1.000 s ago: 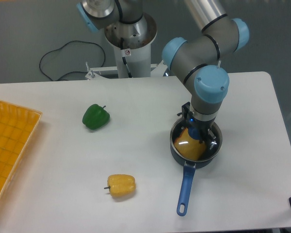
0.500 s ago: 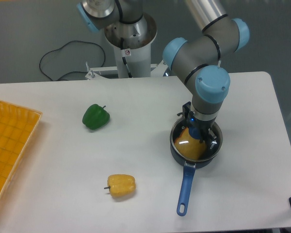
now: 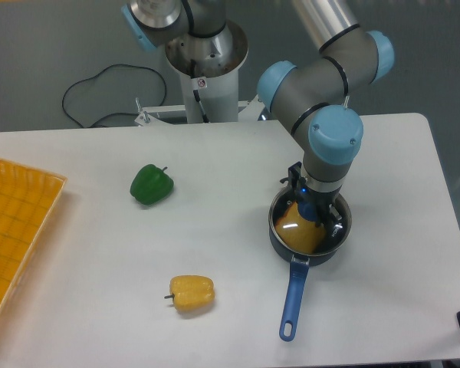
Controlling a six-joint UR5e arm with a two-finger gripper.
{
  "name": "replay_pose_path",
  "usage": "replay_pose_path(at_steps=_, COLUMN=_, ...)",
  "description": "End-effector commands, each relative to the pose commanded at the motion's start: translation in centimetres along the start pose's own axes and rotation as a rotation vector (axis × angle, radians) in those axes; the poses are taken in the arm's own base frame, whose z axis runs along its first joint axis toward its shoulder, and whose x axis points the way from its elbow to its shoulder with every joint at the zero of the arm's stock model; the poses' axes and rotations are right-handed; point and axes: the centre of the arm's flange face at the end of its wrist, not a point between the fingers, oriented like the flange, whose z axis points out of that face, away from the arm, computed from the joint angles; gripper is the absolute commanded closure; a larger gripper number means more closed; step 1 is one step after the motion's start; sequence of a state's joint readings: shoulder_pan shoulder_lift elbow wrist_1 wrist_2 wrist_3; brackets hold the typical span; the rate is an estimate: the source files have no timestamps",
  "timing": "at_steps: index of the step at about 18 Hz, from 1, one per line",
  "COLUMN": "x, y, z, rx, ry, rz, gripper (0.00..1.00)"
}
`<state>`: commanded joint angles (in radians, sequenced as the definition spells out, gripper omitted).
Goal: Close the pot lid
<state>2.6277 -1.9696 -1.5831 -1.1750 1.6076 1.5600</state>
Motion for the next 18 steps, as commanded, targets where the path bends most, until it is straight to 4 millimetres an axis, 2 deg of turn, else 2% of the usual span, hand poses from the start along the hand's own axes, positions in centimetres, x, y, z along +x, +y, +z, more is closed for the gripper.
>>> replay_pose_path(at_steps=2, x=-0.1, y=0.1, z=-0.1, rx=0.0, ry=-0.001, rz=-0.002, gripper=0.13)
replay_pose_path(at_steps=3, x=-0.1, y=0.1, z=-0.1, rx=0.0, ry=-0.001, rz=-0.002, gripper=0.03)
replay_pose_path(at_steps=4, x=0.0, y=0.0, z=0.0, rx=-0.002, ry=0.0, rz=0.0, gripper=0.01)
replay_pose_path(at_steps=9, x=-0.1, y=0.0, z=-0.5, rx=-0.003, ry=-0.006, rz=-0.008, gripper=0.0)
replay_pose_path(at_steps=11, x=0.0, y=-0.4, z=-2.0, rx=0.003, ry=-0.025, rz=-0.002, gripper=0.0)
replay_pose_path(at_steps=16, x=2.6, y=-3.3, z=-7.5, rx=0.003, ry=-0.05, rz=0.047, gripper=0.0)
replay_pose_path(at_steps=18, x=3.6, y=-3.1, z=-9.6, rx=0.003, ry=-0.027, rz=0.054, gripper=0.0)
